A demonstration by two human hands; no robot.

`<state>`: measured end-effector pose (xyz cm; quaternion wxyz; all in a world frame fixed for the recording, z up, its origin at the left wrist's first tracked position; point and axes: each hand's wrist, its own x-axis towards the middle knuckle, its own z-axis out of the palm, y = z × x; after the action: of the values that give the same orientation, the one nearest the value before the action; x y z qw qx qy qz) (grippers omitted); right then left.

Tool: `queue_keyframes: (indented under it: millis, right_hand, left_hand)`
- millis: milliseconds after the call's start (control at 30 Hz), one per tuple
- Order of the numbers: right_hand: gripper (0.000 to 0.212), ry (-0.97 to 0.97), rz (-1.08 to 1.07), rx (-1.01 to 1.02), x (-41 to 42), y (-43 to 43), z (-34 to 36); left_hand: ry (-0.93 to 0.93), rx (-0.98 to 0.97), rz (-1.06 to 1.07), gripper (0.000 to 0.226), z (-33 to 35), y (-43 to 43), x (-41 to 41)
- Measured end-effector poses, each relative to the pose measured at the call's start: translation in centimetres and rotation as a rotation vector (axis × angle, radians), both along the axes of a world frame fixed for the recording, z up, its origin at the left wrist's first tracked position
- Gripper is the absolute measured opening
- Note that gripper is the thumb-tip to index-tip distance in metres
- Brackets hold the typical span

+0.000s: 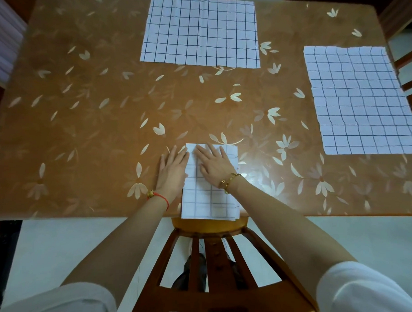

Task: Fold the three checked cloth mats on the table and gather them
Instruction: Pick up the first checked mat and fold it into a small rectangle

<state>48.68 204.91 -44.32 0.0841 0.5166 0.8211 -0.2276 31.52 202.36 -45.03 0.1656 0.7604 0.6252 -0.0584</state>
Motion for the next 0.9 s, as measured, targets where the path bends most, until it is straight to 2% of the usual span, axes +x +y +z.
queue_keyframes:
  millis: [200,367,633,800,900]
  right_hand:
    - [0.054,-0.036,-0.009,-0.089,-1.1,-0.5,-0.4]
    - [0.054,-0.058,-0.01,-0.102,-1.1,-0.2,0.1]
    - [0.056,-0.143,-0.014,-0.123,-1.8,-1.0,0.0]
    - [0.059,-0.039,-0.062,-0.067,-1.0,-1.9,0.0]
    - [0.06,0.095,-0.266,0.044,0.6,-2.7,0.0]
  left_hand:
    - [0.013,0.082,-0.07,0.054,-0.6,-1.4,-0.5]
    - [-0.119,0.093,-0.038,0.049,-0.5,-4.2,-1.6]
    - [-0.293,0.088,-0.041,0.026,-0.8,-10.0,-3.3]
    - [-0.313,0.043,-0.022,0.025,-0.7,-11.3,-3.1]
    - [-0.409,0.026,0.123,0.024,-0.7,-10.8,-2.6]
